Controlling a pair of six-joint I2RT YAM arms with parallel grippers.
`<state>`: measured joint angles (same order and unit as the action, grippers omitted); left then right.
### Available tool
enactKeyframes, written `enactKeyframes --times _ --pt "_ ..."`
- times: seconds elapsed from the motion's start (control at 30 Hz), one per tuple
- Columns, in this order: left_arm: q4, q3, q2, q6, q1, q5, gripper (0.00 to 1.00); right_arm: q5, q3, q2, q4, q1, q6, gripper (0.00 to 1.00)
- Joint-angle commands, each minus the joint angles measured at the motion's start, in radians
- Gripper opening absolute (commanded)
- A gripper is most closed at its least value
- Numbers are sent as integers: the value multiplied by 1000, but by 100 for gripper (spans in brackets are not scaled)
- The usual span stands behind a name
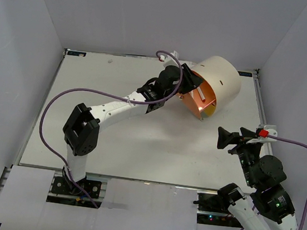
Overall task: Sort the stationery into containers
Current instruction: Place the pen in the drawer, then close the drawer in the storage box.
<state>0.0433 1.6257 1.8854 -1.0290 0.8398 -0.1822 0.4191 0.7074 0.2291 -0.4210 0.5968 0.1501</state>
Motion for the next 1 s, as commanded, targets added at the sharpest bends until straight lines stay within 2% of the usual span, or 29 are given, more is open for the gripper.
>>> enactKeyframes --times 0.0,0.23,0.33,0.4,0.53,0.63,0.7,0.83,0.87,0.97 --pt "-5 49 -29 14 2 -14 48 23 41 -7 4 -2 0 90" --pt "-16 45 -80 55 1 4 56 3 70 35 5 -2 3 91" --pt "-36 42 -124 112 1 18 57 9 105 108 7 -2 0 91" --pt "-81 39 -169 177 -1 30 60 17 151 188 7 -2 -15 92" --pt "-178 19 -255 322 -8 47 73 9 253 338 14 -2 -35 93" --pt "-250 -33 -333 446 -15 17 78 29 355 472 25 -2 -81 92" --pt "-257 -119 -380 530 -24 1 80 67 449 582 27 -8 -119 90" --pt "-253 -265 -483 609 -59 -5 87 -8 607 757 25 -93 -187 90" --pt "-249 -292 -492 621 -64 -2 87 -78 636 823 25 -118 -190 90" --pt "-194 -389 -513 681 -73 33 88 -187 737 950 37 -256 -175 90"
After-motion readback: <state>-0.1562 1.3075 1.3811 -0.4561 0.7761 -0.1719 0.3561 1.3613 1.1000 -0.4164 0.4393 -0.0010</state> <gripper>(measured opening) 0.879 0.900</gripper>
